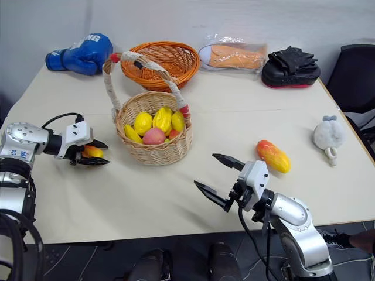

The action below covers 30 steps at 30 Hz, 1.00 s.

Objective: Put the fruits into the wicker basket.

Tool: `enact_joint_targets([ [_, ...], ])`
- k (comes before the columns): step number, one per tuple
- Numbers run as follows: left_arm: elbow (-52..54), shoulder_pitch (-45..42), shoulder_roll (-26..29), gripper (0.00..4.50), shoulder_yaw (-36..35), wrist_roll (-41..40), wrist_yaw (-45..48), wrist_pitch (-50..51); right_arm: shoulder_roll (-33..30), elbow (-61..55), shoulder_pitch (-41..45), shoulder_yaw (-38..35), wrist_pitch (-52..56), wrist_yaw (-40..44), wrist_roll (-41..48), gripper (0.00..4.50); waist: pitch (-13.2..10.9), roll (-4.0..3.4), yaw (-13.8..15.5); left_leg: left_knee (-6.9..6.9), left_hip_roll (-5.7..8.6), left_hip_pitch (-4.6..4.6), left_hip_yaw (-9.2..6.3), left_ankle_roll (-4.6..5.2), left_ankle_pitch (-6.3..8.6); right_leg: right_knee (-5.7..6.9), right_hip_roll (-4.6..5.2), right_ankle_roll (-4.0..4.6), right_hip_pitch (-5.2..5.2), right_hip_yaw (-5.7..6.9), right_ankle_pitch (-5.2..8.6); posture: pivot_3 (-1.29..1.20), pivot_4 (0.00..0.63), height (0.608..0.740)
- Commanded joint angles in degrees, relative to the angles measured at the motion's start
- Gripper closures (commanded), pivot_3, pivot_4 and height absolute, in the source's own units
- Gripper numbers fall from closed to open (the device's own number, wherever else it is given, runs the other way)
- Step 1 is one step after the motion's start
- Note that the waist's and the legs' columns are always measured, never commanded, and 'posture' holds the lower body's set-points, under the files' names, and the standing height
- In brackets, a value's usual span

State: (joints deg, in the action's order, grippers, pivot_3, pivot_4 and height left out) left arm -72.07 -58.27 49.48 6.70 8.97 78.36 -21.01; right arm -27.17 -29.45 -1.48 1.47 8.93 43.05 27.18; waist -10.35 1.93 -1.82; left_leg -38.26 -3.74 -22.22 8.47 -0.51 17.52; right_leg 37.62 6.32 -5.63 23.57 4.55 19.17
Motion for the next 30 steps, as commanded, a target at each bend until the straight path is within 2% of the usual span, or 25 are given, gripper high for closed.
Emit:
enact_joint_targets([
  [1,0.5,0.8,2.2,2.11,-4.1,-4.5,5.6,3.8,-0.5,-2.7,0.6,-1.4,-0.2,-0.2,1.0,0.0,0.0,0.0,-0.1,0.03,0.0,0.01,0.01,-0.01,-0.01,0.02,0.0,0.01,0.04,0.0,0.01,0.0,0.15,0.74],
  [5,9.4,2.6,4.8,2.11,-6.4,-12.7,13.5,13.6,-0.7,-2.5,0.9,-1.9,0.0,0.2,2.0,0.0,0.0,0.02,0.2,0.0,-0.01,-0.07,0.08,-0.04,-0.02,0.04,-0.01,0.02,0.05,0.03,0.01,0.0,0.15,0.74],
  [8,30.2,11.9,9.6,2.11,-4.3,-27.2,14.1,27.0,-1.2,-2.2,1.4,-2.7,0.4,0.6,3.2,0.0,-0.1,0.06,0.0,0.01,-0.06,-0.07,-0.19,-0.02,-0.01,0.19,0.04,0.02,0.05,-0.06,0.01,0.0,0.15,0.74],
  [11,49.5,15.9,7.1,2.11,-11.9,-39.4,10.0,41.5,-1.4,-2.2,2.3,-5.2,1.6,0.0,5.7,0.0,-0.1,0.07,0.5,0.0,-0.19,-0.03,-0.36,0.04,0.02,0.23,0.18,0.02,0.03,-0.16,0.01,0.0,0.15,0.74],
  [14,62.5,16.4,0.8,2.11,-16.9,-47.0,-1.9,48.9,-1.9,-2.0,3.0,-6.7,2.6,-0.5,7.0,0.0,-0.1,0.05,1.6,-0.52,-0.12,-0.15,-0.66,0.21,0.11,0.15,0.22,-0.02,-0.17,-0.1,-0.01,0.0,0.15,0.74],
  [17,69.5,15.8,-9.3,2.11,-18.3,-47.4,-13.3,46.6,-2.0,-2.3,3.3,-6.4,3.1,-0.4,7.0,0.0,-0.1,0.03,1.8,-0.74,-0.07,-0.1,-0.69,0.28,0.16,0.15,0.23,-0.12,-0.34,-0.13,-0.07,0.0,0.15,0.74],
  [19,71.3,16.0,-13.6,2.11,-18.0,-46.5,-17.0,45.3,-1.7,-2.6,3.6,-5.9,3.4,-0.7,6.9,0.0,-0.1,0.03,1.8,-0.79,0.04,-0.08,-0.69,0.29,0.16,0.13,0.21,-0.17,-0.41,-0.13,-0.09,0.0,0.15,0.74],
  [22,69.1,17.3,-19.1,2.11,-13.7,-38.1,-20.4,35.6,-1.0,-3.6,3.5,-5.0,3.8,-1.6,6.5,0.0,-0.1,-0.01,1.6,-0.79,0.12,-0.06,-0.64,0.27,0.16,0.12,0.11,-0.17,-0.4,-0.14,-0.1,0.0,0.15,0.74],
  [26,64.6,16.7,-24.4,2.11,-11.2,-31.8,-25.1,27.4,-0.5,-4.6,2.6,-4.9,3.5,-3.1,6.0,0.0,-0.1,-0.02,1.8,-0.77,0.08,-0.08,-0.54,0.23,0.15,0.13,0.05,-0.17,-0.28,-0.17,-0.09,0.0,0.15,0.74],
  [30,61.2,15.3,-25.4,0.92,-10.7,-30.7,-25.0,25.2,-0.8,-5.1,1.5,-6.1,3.0,-3.6,5.9,0.0,-0.1,-0.02,1.8,-0.78,0.1,-0.12,-0.53,0.24,0.16,0.1,0.08,-0.17,-0.26,-0.17,-0.1,0.0,0.15,0.74],
])
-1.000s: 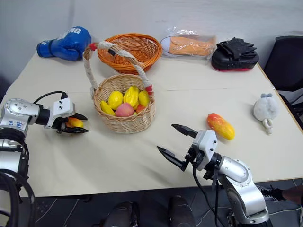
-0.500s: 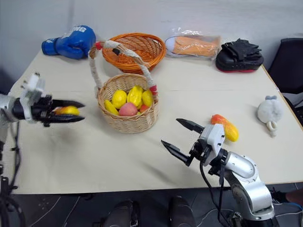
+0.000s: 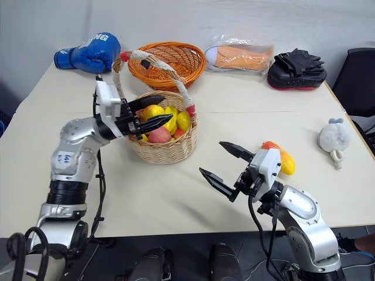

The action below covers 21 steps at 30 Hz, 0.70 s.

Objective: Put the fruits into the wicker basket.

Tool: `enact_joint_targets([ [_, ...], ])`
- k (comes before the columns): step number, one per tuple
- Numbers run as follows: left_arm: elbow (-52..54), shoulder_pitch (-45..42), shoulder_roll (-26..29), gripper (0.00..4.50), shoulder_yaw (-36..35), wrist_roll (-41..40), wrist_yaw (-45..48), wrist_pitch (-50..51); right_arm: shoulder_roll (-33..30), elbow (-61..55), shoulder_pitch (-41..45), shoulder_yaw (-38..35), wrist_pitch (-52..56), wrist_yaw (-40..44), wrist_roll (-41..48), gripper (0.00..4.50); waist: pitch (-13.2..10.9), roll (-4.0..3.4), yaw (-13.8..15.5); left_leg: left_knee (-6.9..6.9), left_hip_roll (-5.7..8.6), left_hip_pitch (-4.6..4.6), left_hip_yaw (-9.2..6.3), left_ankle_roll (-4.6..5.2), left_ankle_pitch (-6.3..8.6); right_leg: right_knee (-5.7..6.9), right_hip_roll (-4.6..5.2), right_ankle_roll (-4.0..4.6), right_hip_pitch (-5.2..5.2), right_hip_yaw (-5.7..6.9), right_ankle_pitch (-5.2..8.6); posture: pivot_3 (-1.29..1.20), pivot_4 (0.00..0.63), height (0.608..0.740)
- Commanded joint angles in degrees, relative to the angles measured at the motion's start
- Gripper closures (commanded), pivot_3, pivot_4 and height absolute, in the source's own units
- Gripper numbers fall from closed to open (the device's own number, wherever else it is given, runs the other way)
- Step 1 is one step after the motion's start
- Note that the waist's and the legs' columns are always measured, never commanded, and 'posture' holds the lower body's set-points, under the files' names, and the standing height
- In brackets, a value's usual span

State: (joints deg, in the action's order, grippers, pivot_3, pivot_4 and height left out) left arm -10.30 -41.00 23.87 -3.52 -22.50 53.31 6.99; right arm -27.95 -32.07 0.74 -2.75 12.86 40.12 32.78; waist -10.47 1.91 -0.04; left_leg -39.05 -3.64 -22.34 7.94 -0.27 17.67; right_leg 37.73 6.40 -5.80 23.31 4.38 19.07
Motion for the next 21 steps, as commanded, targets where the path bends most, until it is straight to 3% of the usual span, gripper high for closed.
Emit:
enact_joint_targets([
  [1,-1.2,-2.1,0.5,0.6,-0.4,1.2,0.3,-3.8,-0.5,-2.4,-1.0,-2.5,-1.1,-0.6,0.2,0.0,0.0,0.0,0.0,0.0,-0.01,-0.01,0.0,0.0,0.0,0.0,-0.01,0.0,0.01,0.0,0.0,0.0,0.15,0.74],
  [3,-0.8,-1.9,1.9,0.02,-0.7,0.7,2.3,-4.3,-1.3,-2.7,-1.8,-4.0,-1.2,-0.4,0.5,0.0,0.0,0.0,0.0,0.01,-0.01,-0.02,0.0,0.0,0.0,-0.01,0.0,0.0,0.01,0.01,0.0,0.0,0.15,0.74],
  [9,10.5,3.8,15.2,0.02,-6.5,-9.7,11.5,8.1,-10.1,-3.9,-15.8,-18.4,-0.7,9.6,5.6,0.0,-0.1,-0.13,0.0,0.2,-0.06,-0.04,0.0,-0.02,0.02,-0.09,-0.04,0.02,0.08,0.01,0.01,0.0,0.15,0.74],
  [12,10.5,9.6,22.0,0.02,-8.5,-9.2,15.1,9.9,-9.3,-0.1,-21.0,-25.6,-6.1,11.4,3.7,0.0,-0.1,-0.15,-0.1,0.27,-0.05,0.09,0.06,-0.01,0.04,-0.23,-0.04,0.02,-0.04,0.0,0.01,0.0,0.15,0.74],
  [15,12.9,21.3,28.5,0.02,-12.7,-8.9,19.7,10.5,-5.0,3.8,-27.9,-29.6,-13.1,11.5,-1.3,0.0,-0.1,-0.2,-0.2,0.32,-0.08,0.31,0.15,0.0,0.05,-0.24,-0.04,0.01,-0.2,-0.05,0.01,0.0,0.15,0.74],
  [18,15.9,29.4,27.5,0.02,-15.7,-9.4,19.7,6.9,-0.1,9.4,-30.5,-31.3,-16.9,7.8,-4.5,0.0,-0.1,-0.18,0.0,0.65,-0.18,0.4,0.15,-0.08,0.03,-0.33,0.0,0.07,-0.19,-0.07,0.04,0.0,0.15,0.74],
  [21,20.2,33.2,25.4,0.02,-16.3,-10.5,18.2,6.5,0.3,12.4,-31.9,-30.7,-18.0,8.6,-5.8,0.0,-0.1,-0.22,0.2,0.69,-0.12,0.4,0.12,0.01,0.06,-0.31,0.22,0.04,-0.21,-0.12,0.02,0.0,0.15,0.74],
])
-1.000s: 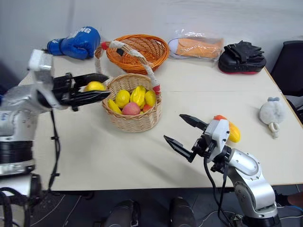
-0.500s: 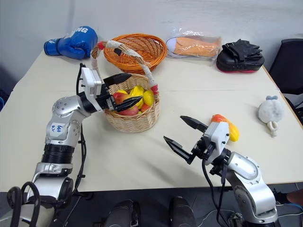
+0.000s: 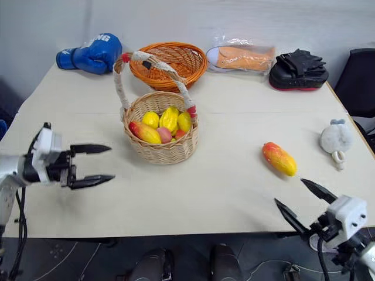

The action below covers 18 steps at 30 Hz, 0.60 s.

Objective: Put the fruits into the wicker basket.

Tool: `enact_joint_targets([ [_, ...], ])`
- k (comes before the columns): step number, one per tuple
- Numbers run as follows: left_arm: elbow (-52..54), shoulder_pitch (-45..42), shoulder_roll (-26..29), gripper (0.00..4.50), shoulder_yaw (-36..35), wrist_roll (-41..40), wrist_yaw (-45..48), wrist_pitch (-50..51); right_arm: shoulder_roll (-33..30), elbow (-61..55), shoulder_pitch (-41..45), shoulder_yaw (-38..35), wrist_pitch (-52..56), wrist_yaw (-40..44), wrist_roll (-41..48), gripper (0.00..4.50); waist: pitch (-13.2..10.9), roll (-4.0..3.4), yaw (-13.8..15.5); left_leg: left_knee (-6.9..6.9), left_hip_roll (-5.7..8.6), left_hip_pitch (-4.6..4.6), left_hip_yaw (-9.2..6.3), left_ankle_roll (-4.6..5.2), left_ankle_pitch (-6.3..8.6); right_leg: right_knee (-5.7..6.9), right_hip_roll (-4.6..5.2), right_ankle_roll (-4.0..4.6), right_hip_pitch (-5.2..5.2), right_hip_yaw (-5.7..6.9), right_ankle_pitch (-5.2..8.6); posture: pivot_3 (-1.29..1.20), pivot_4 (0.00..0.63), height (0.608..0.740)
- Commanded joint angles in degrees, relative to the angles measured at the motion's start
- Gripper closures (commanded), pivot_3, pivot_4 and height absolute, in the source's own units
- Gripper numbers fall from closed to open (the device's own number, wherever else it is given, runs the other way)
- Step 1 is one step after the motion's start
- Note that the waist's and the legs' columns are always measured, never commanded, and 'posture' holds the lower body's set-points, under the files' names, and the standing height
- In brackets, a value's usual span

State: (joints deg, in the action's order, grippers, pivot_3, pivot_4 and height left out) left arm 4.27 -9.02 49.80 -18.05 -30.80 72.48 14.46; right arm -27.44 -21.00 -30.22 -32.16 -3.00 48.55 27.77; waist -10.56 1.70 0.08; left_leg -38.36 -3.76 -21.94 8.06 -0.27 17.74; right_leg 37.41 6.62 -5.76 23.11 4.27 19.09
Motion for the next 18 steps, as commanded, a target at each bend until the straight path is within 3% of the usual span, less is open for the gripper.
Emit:
enact_joint_targets([
  [1,7.4,2.0,-1.1,0.02,-1.2,-2.8,-1.3,-0.3,-1.2,1.7,0.0,-1.4,-1.3,0.3,0.0,0.0,0.0,-0.01,0.0,0.0,0.0,0.0,-0.01,0.01,0.0,0.0,0.01,-0.01,-0.01,-0.01,-0.01,0.0,0.15,0.74],
  [4,10.0,2.4,-1.9,0.02,0.2,-3.3,-2.5,1.0,-4.9,2.4,3.6,-1.8,1.4,0.7,1.6,0.0,0.0,-0.08,-0.4,0.12,0.0,0.26,0.04,0.01,0.0,-0.02,0.0,-0.01,-0.21,-0.11,-0.02,0.0,0.15,0.74],
  [8,10.4,-1.2,-5.0,0.02,2.4,-3.2,-7.4,3.1,-21.8,11.0,20.0,2.7,14.8,4.0,1.4,0.0,-0.1,-0.34,-1.9,0.26,-0.05,0.87,0.25,0.07,0.1,-0.06,-0.03,0.02,-0.61,-0.24,-0.01,0.0,0.15,0.74],
  [10,11.8,-1.7,-6.4,0.02,2.7,-4.0,-9.9,4.7,-26.6,15.8,27.6,6.3,21.9,5.6,2.5,0.0,-0.1,-0.36,-1.8,0.3,-0.06,0.86,0.27,0.1,0.08,-0.01,-0.06,0.04,-0.55,-0.3,0.0,0.0,0.15,0.74],
  [14,15.0,-0.6,-8.3,0.02,4.8,-4.2,-11.5,5.6,-30.7,24.3,41.4,15.8,33.8,11.2,3.6,0.0,-0.1,-0.34,-1.6,0.38,-0.14,0.73,0.14,-0.26,-0.04,-0.08,-0.31,0.28,-0.49,-0.42,0.14,0.0,0.15,0.74],
  [18,16.2,-1.0,-9.2,0.02,5.2,-5.5,-12.3,6.5,-31.2,34.1,52.3,25.6,35.4,14.4,-3.2,0.0,-0.1,-0.36,-1.5,0.35,-0.06,0.61,0.24,-0.23,-0.01,-0.1,-0.22,0.28,-0.36,-0.33,0.15,0.0,0.15,0.74],
])
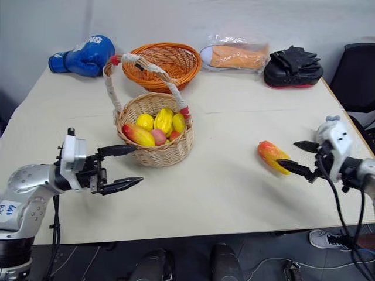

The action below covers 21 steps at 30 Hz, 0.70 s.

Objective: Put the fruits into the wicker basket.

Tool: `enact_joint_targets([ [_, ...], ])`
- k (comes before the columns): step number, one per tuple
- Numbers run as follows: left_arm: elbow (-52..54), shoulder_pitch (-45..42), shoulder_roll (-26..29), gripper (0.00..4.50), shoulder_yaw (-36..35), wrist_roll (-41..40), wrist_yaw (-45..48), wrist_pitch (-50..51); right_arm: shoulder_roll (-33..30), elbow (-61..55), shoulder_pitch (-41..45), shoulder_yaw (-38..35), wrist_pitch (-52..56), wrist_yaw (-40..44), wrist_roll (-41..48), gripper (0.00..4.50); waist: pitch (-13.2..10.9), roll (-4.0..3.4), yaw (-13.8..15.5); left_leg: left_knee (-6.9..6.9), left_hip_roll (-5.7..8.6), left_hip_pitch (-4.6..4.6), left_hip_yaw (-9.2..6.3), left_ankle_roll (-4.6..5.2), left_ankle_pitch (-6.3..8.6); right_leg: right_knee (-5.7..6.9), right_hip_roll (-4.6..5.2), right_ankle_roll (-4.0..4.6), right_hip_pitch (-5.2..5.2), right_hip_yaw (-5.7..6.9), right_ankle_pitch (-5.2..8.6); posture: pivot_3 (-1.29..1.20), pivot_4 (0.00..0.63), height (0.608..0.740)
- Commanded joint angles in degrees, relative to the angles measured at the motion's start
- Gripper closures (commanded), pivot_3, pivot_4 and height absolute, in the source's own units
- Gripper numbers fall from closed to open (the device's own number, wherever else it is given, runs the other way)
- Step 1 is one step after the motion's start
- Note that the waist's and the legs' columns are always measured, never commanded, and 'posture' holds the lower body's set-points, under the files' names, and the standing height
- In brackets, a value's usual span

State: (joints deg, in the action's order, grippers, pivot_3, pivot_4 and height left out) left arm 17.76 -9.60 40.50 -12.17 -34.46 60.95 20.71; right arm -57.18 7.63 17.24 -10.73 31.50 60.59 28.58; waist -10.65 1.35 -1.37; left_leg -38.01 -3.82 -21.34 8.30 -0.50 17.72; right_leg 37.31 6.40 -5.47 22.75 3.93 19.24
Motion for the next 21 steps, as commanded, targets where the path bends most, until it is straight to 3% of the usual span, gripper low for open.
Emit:
enact_joint_targets([
  [1,3.1,-0.5,0.4,0.02,-0.6,-2.3,-0.6,0.9,-1.1,8.4,7.5,6.2,1.3,2.8,-5.5,0.0,0.0,-0.02,-0.1,-0.08,0.01,0.0,0.07,0.05,0.02,-0.01,0.05,-0.08,0.01,0.13,-0.04,0.0,0.15,0.74],
  [6,4.4,-0.2,1.2,0.02,-0.5,-3.1,-0.3,2.2,1.6,19.5,15.6,12.4,-1.5,4.7,-11.9,0.0,0.0,-0.02,-0.3,-0.2,-0.01,0.04,0.18,0.25,0.01,-0.22,0.15,-0.39,-0.15,0.06,-0.23,0.0,0.15,0.74],
  [11,4.5,-0.6,1.2,0.02,-0.7,-2.8,-0.6,1.9,4.1,25.0,19.5,13.8,-5.5,6.9,-14.6,0.0,0.0,-0.04,-0.4,-0.09,-0.02,0.0,0.18,0.22,0.01,-0.28,0.13,-0.37,-0.09,0.08,-0.22,0.0,0.15,0.74],
  [14,4.5,-0.9,1.3,0.0,-0.9,-2.9,-0.8,2.0,5.8,27.3,21.6,13.0,-10.4,7.6,-15.1,0.63,0.0,-0.05,-0.5,-0.1,0.0,0.0,0.23,0.22,0.01,-0.29,0.11,-0.37,-0.08,0.07,-0.22,0.0,0.15,0.74],
  [18,4.5,0.9,2.1,0.0,-2.9,-4.0,-1.0,3.0,5.2,22.8,21.6,13.9,-8.6,12.2,-14.6,1.9,-0.1,-0.11,-0.4,-0.09,-0.02,0.0,0.22,0.2,0.01,-0.28,0.09,-0.37,-0.06,0.07,-0.22,0.0,0.15,0.74],
  [21,4.9,3.3,1.9,0.0,-6.5,-4.9,-3.1,3.4,6.6,8.4,22.5,15.3,1.7,15.5,-9.6,1.98,-0.1,-0.2,-0.7,-0.07,-0.07,-0.01,0.23,0.19,0.01,-0.28,0.12,-0.37,-0.03,0.01,-0.22,0.0,0.15,0.74],
])
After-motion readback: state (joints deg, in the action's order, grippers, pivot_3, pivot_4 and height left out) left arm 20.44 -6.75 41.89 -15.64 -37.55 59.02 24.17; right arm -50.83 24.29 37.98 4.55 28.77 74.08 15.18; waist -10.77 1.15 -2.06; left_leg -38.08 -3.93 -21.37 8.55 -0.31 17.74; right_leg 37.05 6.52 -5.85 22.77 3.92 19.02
